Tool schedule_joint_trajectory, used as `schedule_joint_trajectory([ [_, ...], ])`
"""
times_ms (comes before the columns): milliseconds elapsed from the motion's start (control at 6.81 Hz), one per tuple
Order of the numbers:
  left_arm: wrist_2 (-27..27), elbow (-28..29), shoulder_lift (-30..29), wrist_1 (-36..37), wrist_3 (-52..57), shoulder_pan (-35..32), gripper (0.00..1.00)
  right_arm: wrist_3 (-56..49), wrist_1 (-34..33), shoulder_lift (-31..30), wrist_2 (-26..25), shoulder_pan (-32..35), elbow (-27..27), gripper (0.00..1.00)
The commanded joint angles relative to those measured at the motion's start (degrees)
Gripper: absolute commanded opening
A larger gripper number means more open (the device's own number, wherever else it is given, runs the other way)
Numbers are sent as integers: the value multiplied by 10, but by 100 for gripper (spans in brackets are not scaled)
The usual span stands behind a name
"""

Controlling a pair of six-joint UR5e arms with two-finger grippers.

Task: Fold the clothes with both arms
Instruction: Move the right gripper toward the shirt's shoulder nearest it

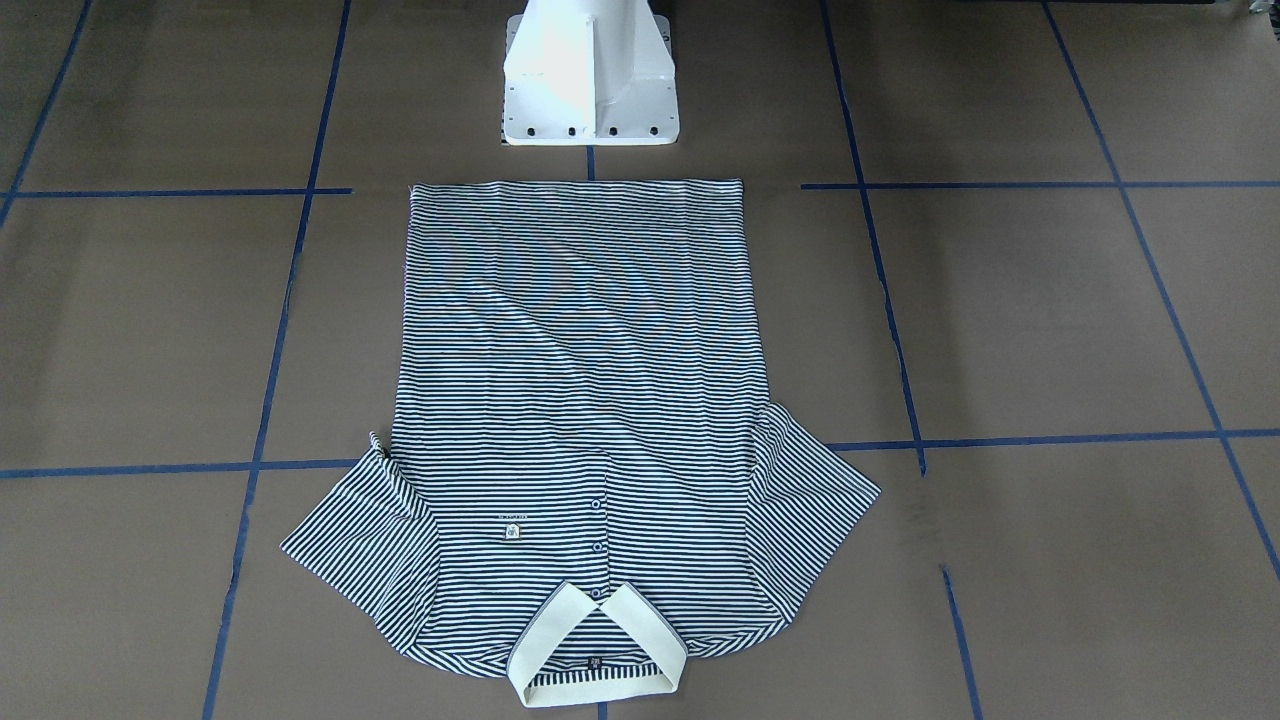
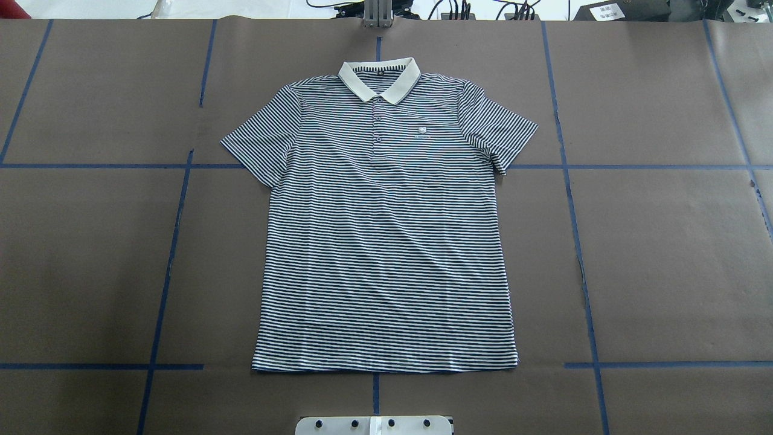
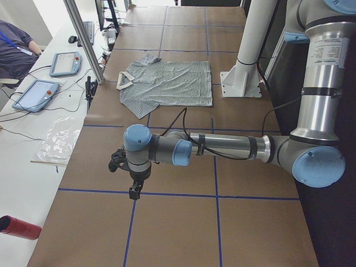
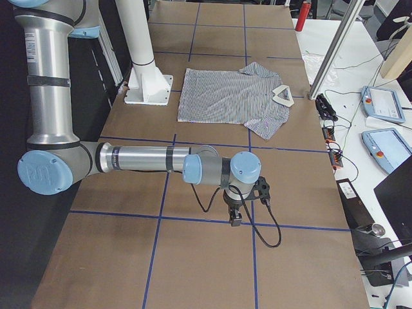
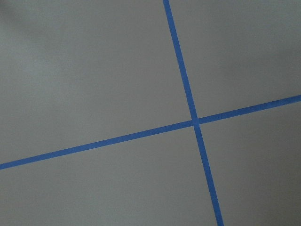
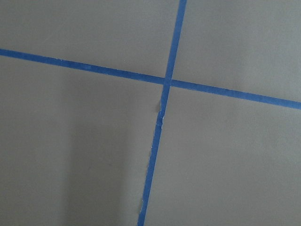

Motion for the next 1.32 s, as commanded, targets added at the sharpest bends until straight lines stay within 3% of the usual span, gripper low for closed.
schedule_joint_trajectory([
  [0, -3, -3, 0, -1, 0, 0, 100, 4, 0, 12, 7, 5, 6, 100],
  [441, -6, -60, -7, -10, -2, 3, 100, 31, 19, 95, 20, -43, -12, 100],
  [588, -7, -45, -10, -81, -4, 15, 100, 41, 25, 138, 72, -81, -49, 100],
  [735, -8, -44, 0, -122, -10, 16, 100, 82, 121, 222, 72, -117, -118, 100],
  [882, -8, -44, -4, -128, -11, 16, 100, 206, 210, 259, 68, -173, -175, 100],
  [1028, -8, -38, -11, -128, -60, 18, 100, 322, 251, 309, 49, -220, -219, 100],
  [1175, -7, -30, -21, -130, -115, 20, 100, 392, 284, 331, -32, -262, -220, 100],
])
